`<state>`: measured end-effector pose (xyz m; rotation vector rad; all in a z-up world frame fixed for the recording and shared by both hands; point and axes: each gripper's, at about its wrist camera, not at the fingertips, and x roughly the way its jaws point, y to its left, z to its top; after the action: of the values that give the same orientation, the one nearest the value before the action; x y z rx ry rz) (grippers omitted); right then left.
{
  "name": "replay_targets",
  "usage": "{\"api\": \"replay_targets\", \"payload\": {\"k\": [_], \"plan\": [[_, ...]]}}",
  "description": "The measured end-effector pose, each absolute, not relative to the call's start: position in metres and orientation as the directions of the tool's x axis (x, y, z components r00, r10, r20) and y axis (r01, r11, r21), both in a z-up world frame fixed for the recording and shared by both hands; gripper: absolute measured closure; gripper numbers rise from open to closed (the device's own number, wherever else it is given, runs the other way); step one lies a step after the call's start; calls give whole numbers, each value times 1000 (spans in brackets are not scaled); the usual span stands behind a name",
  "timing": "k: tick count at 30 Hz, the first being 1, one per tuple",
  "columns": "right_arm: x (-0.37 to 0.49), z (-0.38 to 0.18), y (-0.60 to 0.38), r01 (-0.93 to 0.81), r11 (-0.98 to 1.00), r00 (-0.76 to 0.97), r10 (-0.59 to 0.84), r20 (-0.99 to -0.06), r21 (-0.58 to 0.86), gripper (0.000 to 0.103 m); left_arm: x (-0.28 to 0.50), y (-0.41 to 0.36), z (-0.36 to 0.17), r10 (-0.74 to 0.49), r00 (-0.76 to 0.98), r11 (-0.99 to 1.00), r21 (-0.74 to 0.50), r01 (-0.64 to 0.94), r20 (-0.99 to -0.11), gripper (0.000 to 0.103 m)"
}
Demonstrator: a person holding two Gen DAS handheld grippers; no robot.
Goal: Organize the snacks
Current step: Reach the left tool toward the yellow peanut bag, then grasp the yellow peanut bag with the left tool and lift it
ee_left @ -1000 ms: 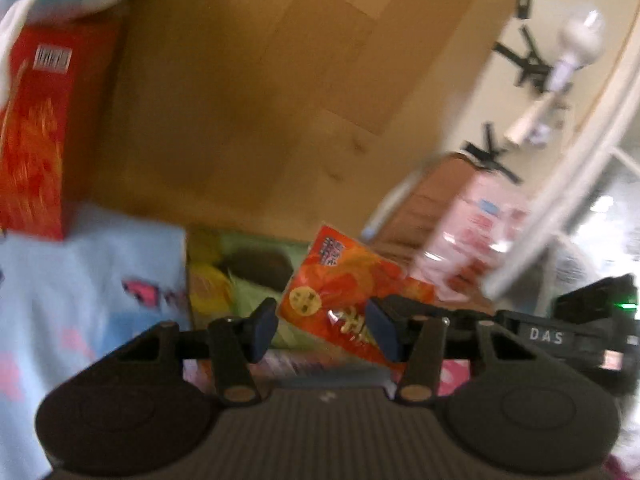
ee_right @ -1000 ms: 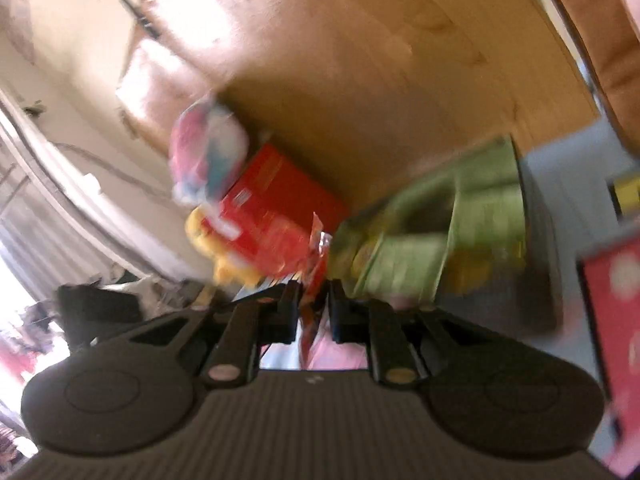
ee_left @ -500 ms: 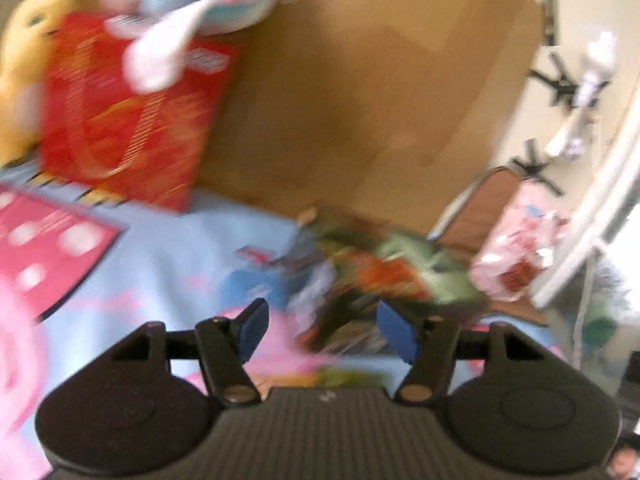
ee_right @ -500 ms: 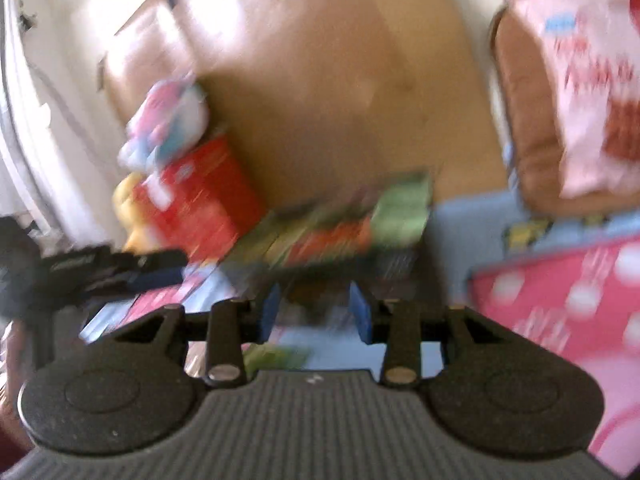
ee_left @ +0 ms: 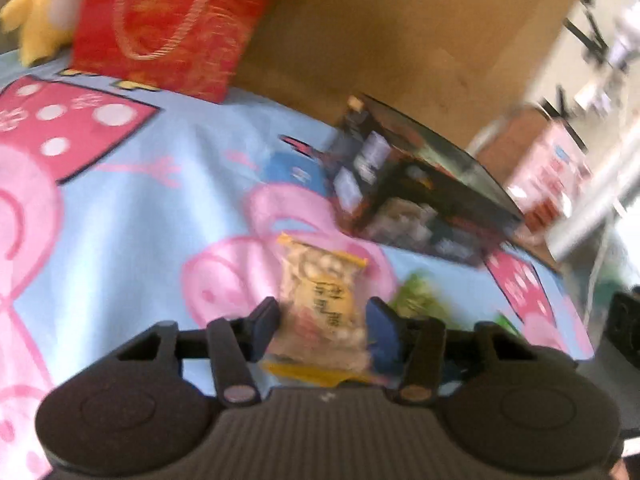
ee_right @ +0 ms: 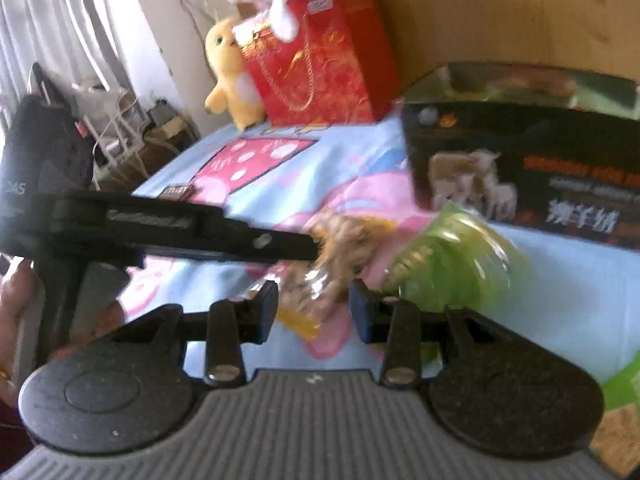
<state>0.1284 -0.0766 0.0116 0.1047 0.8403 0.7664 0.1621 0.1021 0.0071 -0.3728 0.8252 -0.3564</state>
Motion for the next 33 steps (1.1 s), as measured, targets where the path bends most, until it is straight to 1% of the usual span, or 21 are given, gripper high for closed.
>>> {"api": "replay_targets", "payload": {"k": [2, 4, 7, 9, 10, 12, 15, 17, 18, 19, 20, 21, 22, 23, 24, 26, 27, 28, 29, 30, 33], "plan": [[114, 15, -79, -598, 721, 419, 654, -630, 351, 68, 152, 91, 8, -443, 619, 886, -420, 195, -649, 55], [102, 16, -83, -612, 694, 385, 679, -625, 378, 67, 140, 82, 10, -447, 610, 890, -393, 231, -654, 54], [86, 12, -96, -623, 649, 320, 720, -616, 436, 66, 119, 79, 12, -506, 588, 861, -411, 300, -631, 53], [79, 15, -111, -617, 633, 319, 744, -587, 468, 66, 105, 91, 17, -499, 613, 863, -417, 286, -613, 43], [78, 19, -119, -603, 647, 347, 740, -576, 467, 66, 99, 99, 20, -485, 630, 868, -421, 263, -607, 42], [81, 23, -131, -586, 677, 393, 718, -574, 446, 66, 91, 119, 24, -483, 642, 859, -463, 217, -595, 42], [97, 18, -142, -529, 735, 436, 664, -607, 424, 67, 82, 139, 25, -545, 621, 798, -574, 180, -563, 42], [111, 14, -150, -490, 778, 503, 620, -602, 393, 68, 79, 139, 23, -577, 600, 771, -612, 176, -554, 42], [120, 13, -154, -437, 816, 549, 575, -607, 377, 66, 76, 138, 22, -592, 588, 759, -627, 176, -551, 42], [125, 13, -159, -401, 824, 562, 566, -604, 400, 66, 74, 135, 20, -606, 576, 747, -641, 177, -548, 42], [129, 14, -162, -401, 797, 545, 604, -581, 451, 66, 73, 133, 18, -618, 565, 738, -652, 177, -546, 42], [130, 16, -163, -416, 762, 524, 647, -554, 496, 66, 73, 130, 15, -627, 555, 731, -660, 175, -547, 39], [130, 18, -160, -432, 743, 513, 669, -538, 512, 66, 73, 128, 11, -630, 549, 727, -666, 166, -550, 37], [129, 20, -154, -447, 744, 510, 668, -543, 496, 65, 76, 126, 7, -629, 543, 725, -671, 153, -556, 37], [129, 19, -146, -461, 751, 504, 660, -557, 473, 65, 80, 124, 1, -628, 534, 724, -677, 134, -566, 39], [129, 11, -132, -478, 749, 465, 659, -591, 458, 66, 82, 122, -4, -631, 541, 715, -688, 127, -556, 44], [127, 6, -131, -478, 740, 436, 668, -603, 474, 67, 84, 121, -5, -626, 542, 719, -684, 123, -560, 54], [123, 4, -130, -481, 727, 427, 683, -593, 490, 67, 85, 121, -6, -617, 543, 726, -677, 116, -569, 56], [116, 6, -129, -492, 720, 422, 689, -589, 489, 69, 85, 121, -6, -613, 545, 731, -672, 117, -572, 60], [108, 7, -129, -499, 717, 416, 691, -591, 487, 72, 85, 121, -6, -610, 543, 738, -664, 124, -577, 62], [78, 8, -142, -522, 707, 417, 699, -581, 476, 77, 84, 113, -4, -615, 521, 752, -640, 160, -592, 62]]}}
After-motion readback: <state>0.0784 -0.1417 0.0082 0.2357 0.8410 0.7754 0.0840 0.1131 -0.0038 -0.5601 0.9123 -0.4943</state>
